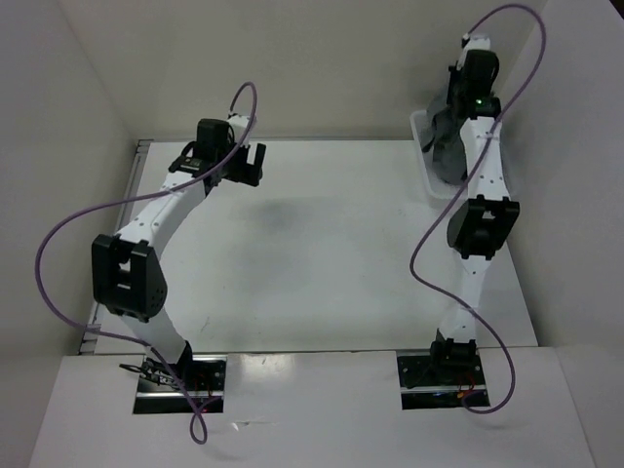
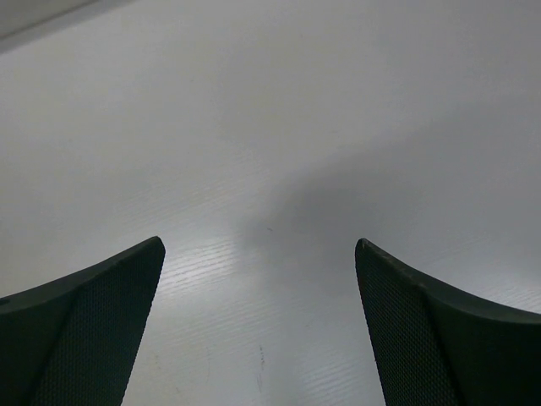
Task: Fold and stack the shorts
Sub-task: Grab the shorts from the pile, then move the shorts to the center of the board
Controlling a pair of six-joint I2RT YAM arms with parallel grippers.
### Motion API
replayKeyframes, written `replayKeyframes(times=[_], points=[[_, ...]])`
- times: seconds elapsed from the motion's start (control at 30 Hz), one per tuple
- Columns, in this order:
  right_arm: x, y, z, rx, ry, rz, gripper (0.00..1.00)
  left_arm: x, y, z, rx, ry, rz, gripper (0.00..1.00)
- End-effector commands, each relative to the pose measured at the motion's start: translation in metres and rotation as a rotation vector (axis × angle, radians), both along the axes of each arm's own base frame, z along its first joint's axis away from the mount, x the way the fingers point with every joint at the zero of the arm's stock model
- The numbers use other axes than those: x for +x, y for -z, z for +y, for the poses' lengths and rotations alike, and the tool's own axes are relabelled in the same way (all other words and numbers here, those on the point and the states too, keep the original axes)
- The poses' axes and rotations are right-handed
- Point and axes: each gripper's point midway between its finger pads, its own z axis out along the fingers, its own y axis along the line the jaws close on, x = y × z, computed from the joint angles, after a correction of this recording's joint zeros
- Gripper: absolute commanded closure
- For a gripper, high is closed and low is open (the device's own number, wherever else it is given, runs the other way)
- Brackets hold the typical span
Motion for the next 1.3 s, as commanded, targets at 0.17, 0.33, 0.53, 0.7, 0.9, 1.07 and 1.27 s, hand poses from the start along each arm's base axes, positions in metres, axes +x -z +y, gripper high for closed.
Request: replayKeyframes(times=[0.17, 0.33, 0.53, 0.7, 0.9, 1.07, 1.27], points=[[-0.184, -0.368, 0.107, -0.132, -0.22, -0.753, 1.0, -0.034, -0.107, 0.042, -0.039, -0.086, -0.288, 0.0], [-0.232, -0.391, 0.206, -0.079, -0.587, -0.812, 1.0, -0.061, -0.117, 0.079, -0.024, -0.18, -0.35, 0.0], [-0.233, -0.342, 0.278, 0.101, -0.987, -0.664, 1.0, -0.094, -0.141, 0.135, -0.016, -0.308, -0.441, 0.0], [-0.184, -0.237, 0.288, 0.23, -0.934, -0.376, 0.9, -0.113, -0.14, 0.147, -0.032, -0.307, -0.44, 0.0], [-0.155, -0.047, 0.252, 0.229, -0.645, 0.013, 0.04, -0.126, -0.1, 0.13, -0.062, -0.235, -0.342, 0.0], [-0.186, -0.003, 0.234, 0.131, -0.643, 0.1, 0.01, -0.161, -0.038, 0.079, -0.126, -0.062, -0.096, 0.0], [-0.232, 0.054, 0.257, 0.102, -0.834, 0.251, 0.11, -0.222, 0.069, 0.049, -0.059, 0.022, 0.238, 0.0]])
